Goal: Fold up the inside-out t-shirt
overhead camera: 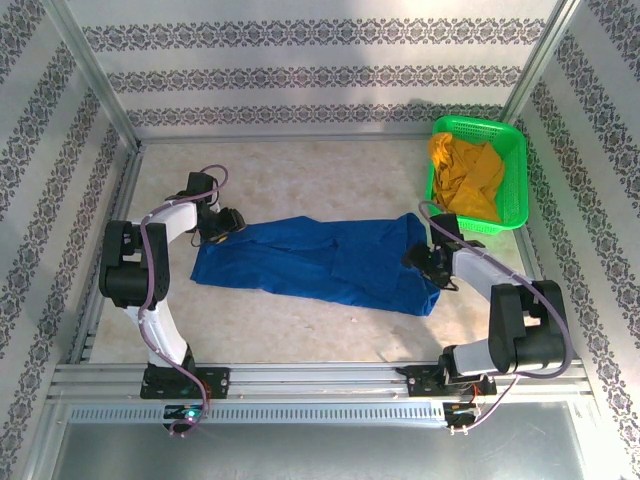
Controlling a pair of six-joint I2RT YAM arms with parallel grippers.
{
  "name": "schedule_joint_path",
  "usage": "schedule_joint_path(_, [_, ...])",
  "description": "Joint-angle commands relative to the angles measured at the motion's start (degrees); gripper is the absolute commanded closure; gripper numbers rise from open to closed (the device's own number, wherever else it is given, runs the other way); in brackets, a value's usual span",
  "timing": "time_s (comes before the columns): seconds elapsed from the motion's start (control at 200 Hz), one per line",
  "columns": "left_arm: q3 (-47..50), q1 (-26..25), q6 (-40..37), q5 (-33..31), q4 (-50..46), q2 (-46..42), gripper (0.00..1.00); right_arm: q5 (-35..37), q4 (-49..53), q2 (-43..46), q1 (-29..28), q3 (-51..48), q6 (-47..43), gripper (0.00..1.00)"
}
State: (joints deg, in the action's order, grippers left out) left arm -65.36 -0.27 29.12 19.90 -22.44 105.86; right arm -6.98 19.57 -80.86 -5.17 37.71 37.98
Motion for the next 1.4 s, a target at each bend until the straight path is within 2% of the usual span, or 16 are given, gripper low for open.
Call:
schedule_joint_path(0.0, [1.2, 0.1, -0.7, -0.6, 0.1, -0.5, 0.45, -10.7, -12.5, -0.4, -3.4, -0.4, 3.2, 0.24])
schedule_joint_path(0.22, [1.4, 0.1, -0.3, -0.6, 0.4, -0.5, 0.45, -8.9, -10.3, 1.8, -3.1, -0.7, 2.9, 0.24])
schedule_joint_path(0.42, [1.3, 0.1, -0.6, -0.6, 0.1, -0.5, 0.46, -0.1, -4.8, 1.6, -2.5, 1.0, 1.4, 0.24])
schedule_joint_path(0.635, [1.5, 0.1, -0.7, -0.5, 0.3, -0.7, 0.45, -1.0, -4.6, -4.7, -3.7, 3.1, 0.1, 0.27])
schedule_joint_path(0.734, [1.6, 0.1, -0.7, -0.5, 0.4, -0.7, 0.46, -0.9, -5.1, -6.3, -5.4, 3.6, 0.4, 0.36])
schedule_joint_path(0.804, [1.7, 0.1, -0.7, -0.5, 0.4, -0.4, 0.45, -1.1, -5.1, -6.7, -6.0, 4.0, 0.4, 0.46])
schedule_joint_path(0.844, [1.9, 0.1, -0.8, -0.5, 0.5, -0.5, 0.45, -1.3, -5.1, -6.8, -6.2, 4.1, 0.6, 0.56])
schedule_joint_path(0.979, [2.3, 0.1, -1.2, -0.7, 0.5, -0.5, 0.45, -1.8, -4.3, -5.5, -5.8, 4.5, 1.2, 1.0])
schedule_joint_path(1.189, [5.5, -0.4, -0.3, 0.7, 1.0, -2.4, 0.46, -2.3, 0.2, 2.1, -4.0, 6.9, 1.5, 1.0])
schedule_joint_path(1.399, [6.4, -0.7, 0.5, 0.9, 1.8, -3.9, 0.46, -3.7, 5.8, 4.4, -6.9, 13.5, 1.3, 1.0])
